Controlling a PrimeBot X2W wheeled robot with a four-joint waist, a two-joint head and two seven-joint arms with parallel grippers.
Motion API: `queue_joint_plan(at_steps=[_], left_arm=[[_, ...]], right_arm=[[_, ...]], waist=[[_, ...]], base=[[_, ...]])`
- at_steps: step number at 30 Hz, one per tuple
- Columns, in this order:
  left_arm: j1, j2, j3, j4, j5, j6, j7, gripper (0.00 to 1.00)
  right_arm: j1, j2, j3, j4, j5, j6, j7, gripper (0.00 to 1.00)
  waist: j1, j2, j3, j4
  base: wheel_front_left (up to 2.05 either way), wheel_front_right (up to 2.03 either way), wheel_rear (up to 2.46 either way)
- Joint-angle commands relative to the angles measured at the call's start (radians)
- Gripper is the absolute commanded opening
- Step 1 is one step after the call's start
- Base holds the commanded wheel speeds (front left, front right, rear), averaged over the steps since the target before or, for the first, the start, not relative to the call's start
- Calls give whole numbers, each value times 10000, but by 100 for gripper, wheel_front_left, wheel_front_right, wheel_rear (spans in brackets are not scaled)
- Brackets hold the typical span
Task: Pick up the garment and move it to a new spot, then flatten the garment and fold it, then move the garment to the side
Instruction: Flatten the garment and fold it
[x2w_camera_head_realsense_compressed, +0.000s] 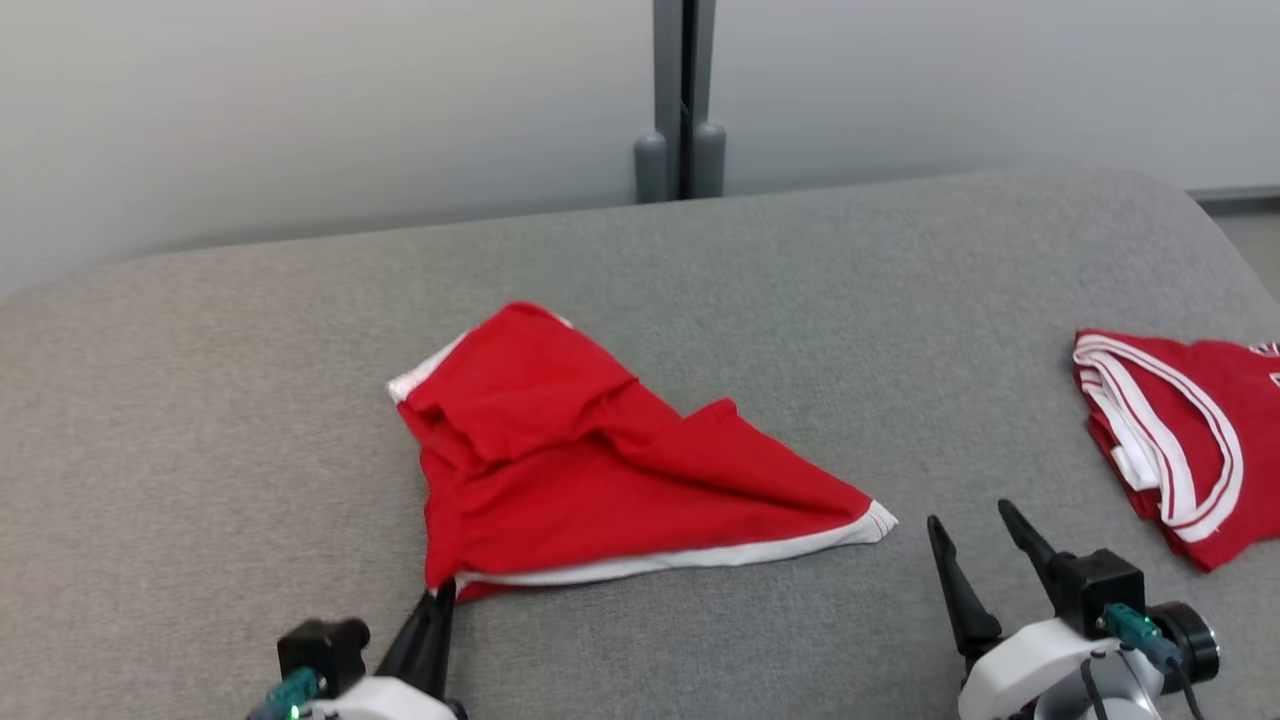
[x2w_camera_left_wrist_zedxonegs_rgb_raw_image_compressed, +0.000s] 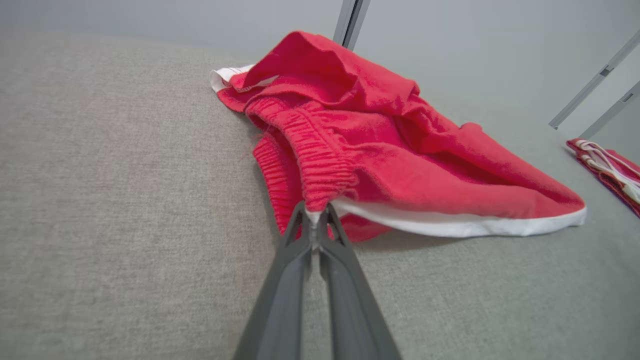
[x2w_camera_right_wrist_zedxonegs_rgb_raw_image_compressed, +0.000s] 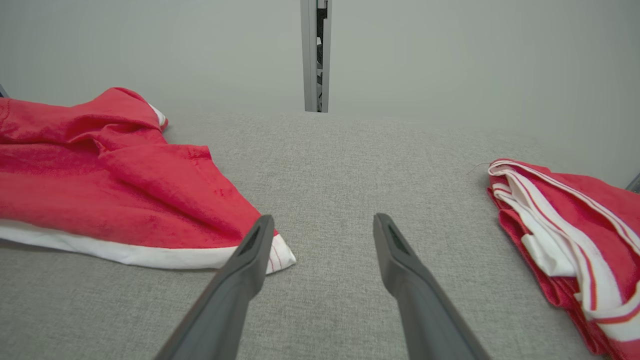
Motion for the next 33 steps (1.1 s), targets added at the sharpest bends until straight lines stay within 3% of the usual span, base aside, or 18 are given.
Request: queue_joint_plan(at_steps=[1, 9, 10, 11, 13, 16, 33], left_arm=[[266, 47, -65, 161, -115, -62, 2, 0], [399, 77, -33, 1051, 67, -133, 3, 0], [290, 200, 120, 1088, 287, -4, 2, 13], [290, 200, 120, 1088, 287, -4, 2, 13], [305, 280, 336, 1054, 482, 166, 3, 93], [378, 297, 642, 1061, 738, 388, 3, 100], [1761, 81, 1981, -1459, 2177, 984, 3, 100]], right_arm=[[231, -2, -45, 39, 15, -3, 4, 100], [612, 138, -37, -6, 93, -3, 4, 100], [637, 161, -102, -43, 86, -3, 4, 100], [637, 161, -102, -43, 86, -3, 4, 100], [662, 194, -116, -59, 88, -3, 4, 100], [700, 217, -141, -94, 33, -3, 4, 100], [1040, 264, -190, -983, 13, -3, 4, 100]], waist=[[0, -1, -463, 381], [0, -1, -659, 364], [0, -1, -671, 288], [0, -1, -671, 288], [0, -1, -669, 200], [0, -1, -661, 55], [0, -1, -1005, 141]], base=[[0, 0, 0], [0, 0, 0], [0, 0, 0], [0, 0, 0], [0, 0, 0], [0, 0, 0], [0, 0, 0]])
